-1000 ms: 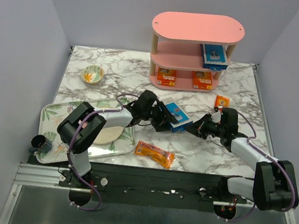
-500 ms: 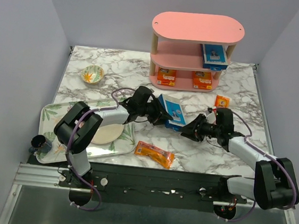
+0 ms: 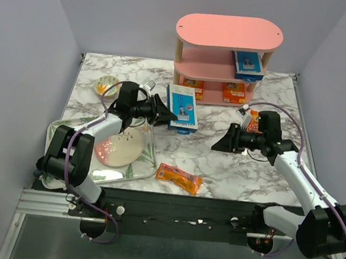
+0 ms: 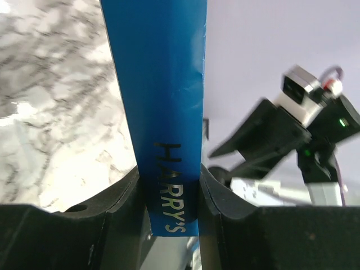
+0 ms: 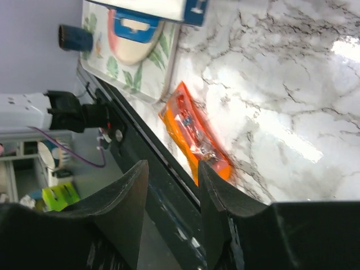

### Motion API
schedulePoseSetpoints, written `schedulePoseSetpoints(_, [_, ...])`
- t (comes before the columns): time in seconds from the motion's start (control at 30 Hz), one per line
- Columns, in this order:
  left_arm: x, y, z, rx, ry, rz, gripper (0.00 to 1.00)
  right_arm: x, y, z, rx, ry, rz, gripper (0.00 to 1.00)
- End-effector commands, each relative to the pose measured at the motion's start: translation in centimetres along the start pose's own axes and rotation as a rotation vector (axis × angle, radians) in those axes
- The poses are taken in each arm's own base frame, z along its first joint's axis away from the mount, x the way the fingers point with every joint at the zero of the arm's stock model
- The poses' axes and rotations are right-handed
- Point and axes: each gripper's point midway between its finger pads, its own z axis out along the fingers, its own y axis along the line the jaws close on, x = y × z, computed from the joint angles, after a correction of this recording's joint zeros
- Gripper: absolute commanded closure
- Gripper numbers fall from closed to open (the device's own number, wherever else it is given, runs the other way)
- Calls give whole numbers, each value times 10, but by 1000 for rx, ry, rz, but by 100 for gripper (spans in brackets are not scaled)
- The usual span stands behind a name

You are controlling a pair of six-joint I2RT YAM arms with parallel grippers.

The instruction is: Place and organize the shaving razors onto the shelf

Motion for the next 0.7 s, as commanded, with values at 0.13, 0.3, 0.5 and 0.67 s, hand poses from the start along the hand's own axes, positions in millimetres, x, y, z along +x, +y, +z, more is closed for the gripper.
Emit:
schedulePoseSetpoints(0.13, [19,-89,-34,285,241,357,76,-10,-15,-5,80,55,-237,51])
schedulePoseSetpoints(0.3, [-30,-98,-32,290,205,350,76,-31,-16,-7,111,28,-307,50])
schedulePoseSetpoints(0.5, [-88,-104,-11,330,252,265,74,-46,-27,-11,164,37,-409,51])
schedulePoseSetpoints(0.67, [-100,-111,-2,366,247,264,73,-60,-31,-23,196,40,-442,51])
